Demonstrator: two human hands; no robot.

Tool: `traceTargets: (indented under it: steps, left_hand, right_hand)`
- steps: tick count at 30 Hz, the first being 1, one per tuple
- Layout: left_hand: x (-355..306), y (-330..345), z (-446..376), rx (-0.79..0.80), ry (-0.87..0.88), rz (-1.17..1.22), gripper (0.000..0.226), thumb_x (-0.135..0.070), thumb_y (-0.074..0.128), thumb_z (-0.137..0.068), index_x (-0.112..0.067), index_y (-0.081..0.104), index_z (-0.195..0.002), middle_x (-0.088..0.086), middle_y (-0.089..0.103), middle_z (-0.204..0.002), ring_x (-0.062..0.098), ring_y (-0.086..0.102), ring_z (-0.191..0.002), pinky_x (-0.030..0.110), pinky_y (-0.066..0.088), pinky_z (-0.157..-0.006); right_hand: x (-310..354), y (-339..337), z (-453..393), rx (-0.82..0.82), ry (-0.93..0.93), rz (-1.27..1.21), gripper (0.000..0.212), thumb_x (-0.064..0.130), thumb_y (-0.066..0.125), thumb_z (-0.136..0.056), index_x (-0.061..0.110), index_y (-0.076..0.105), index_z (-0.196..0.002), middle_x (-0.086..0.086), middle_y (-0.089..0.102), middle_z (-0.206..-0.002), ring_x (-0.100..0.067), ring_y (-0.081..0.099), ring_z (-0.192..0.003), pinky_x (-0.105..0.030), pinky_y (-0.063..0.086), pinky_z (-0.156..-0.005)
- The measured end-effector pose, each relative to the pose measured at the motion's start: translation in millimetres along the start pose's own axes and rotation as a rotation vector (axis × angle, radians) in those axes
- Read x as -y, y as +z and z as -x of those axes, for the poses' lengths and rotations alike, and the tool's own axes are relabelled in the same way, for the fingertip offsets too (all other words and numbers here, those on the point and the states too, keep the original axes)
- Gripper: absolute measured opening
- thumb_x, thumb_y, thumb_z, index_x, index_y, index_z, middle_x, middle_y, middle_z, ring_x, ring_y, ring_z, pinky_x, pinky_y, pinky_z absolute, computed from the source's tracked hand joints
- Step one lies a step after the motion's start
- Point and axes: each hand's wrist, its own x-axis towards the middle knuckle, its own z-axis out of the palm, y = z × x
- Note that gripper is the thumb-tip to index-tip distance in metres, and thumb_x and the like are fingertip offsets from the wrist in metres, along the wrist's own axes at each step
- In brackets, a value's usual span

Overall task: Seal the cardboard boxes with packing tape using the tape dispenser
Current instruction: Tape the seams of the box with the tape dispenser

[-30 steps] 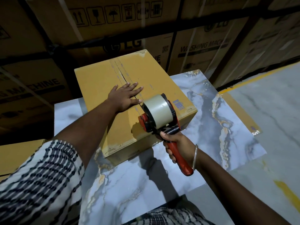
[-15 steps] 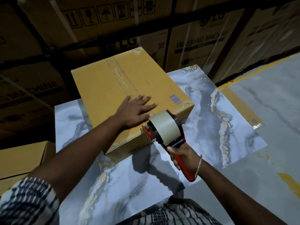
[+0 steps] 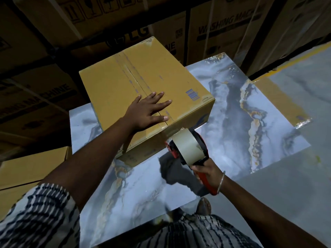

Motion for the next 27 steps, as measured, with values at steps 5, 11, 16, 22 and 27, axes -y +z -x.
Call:
traceTargets:
  steps: [5,11,16,22,27]
  left_hand:
    - [-28.7,3.1,3.3,-0.232,0.219,0.061,0.046,-0.034,0.043,-0.094,-0.039,0.058,-0.138,-0.001,0.042,-0.156,0.025,0.037,-0.144,0.044,0.041,-0.102]
    - [-41.7,14.6,0.9,-0.189,0.296,0.018,0.037,-0.041,0.041,-0.096,-0.034,0.072,-0.116,0.000,0.035,-0.160,0.024,0.033,-0.146,0.050,0.034,-0.097]
    - [-45.3,15.7,-2.4,-0.145,0.338,-0.114,0.034,-0.051,0.044,-0.095,-0.034,0.074,-0.096,-0.002,0.031,-0.162,0.026,0.026,-0.149,0.051,0.032,-0.092]
    - [-48.0,13.5,-1.9,-0.111,0.303,-0.089,0.039,-0.054,0.041,-0.096,-0.031,0.072,-0.097,-0.005,0.025,-0.164,0.026,0.013,-0.153,0.080,0.017,-0.101]
    - [-50.6,12.9,-0.7,-0.113,0.285,-0.089,0.035,-0.053,0.043,-0.095,-0.033,0.072,-0.096,-0.007,0.022,-0.165,0.025,0.008,-0.154,0.084,0.013,-0.099]
  right_hand:
    - [-0.8,-11.2,-5.7,0.041,-0.028,-0.039,0.046,0.028,0.083,-0.058,-0.001,0.061,-0.086,-0.008,0.051,-0.051,-0.018,0.046,-0.039,-0.025,0.037,-0.041]
    - [1.3,-16.3,2.0,0.111,-0.054,-0.066,0.045,0.028,0.079,-0.057,0.002,0.061,-0.089,0.000,0.063,-0.059,-0.014,0.051,-0.042,-0.022,0.041,-0.040]
    - [-4.8,-18.5,5.7,0.143,-0.028,-0.120,0.043,0.027,0.080,-0.057,0.002,0.061,-0.086,0.001,0.061,-0.056,-0.013,0.049,-0.039,-0.022,0.039,-0.039]
    - [-1.2,-20.5,8.2,0.167,-0.030,-0.107,0.041,0.030,0.079,-0.061,0.001,0.062,-0.085,0.002,0.060,-0.055,-0.013,0.047,-0.039,-0.022,0.039,-0.039]
    - [-1.6,-20.2,6.4,0.150,-0.037,-0.080,0.038,0.031,0.080,-0.063,0.004,0.065,-0.085,0.001,0.061,-0.058,-0.015,0.046,-0.041,-0.023,0.038,-0.039]
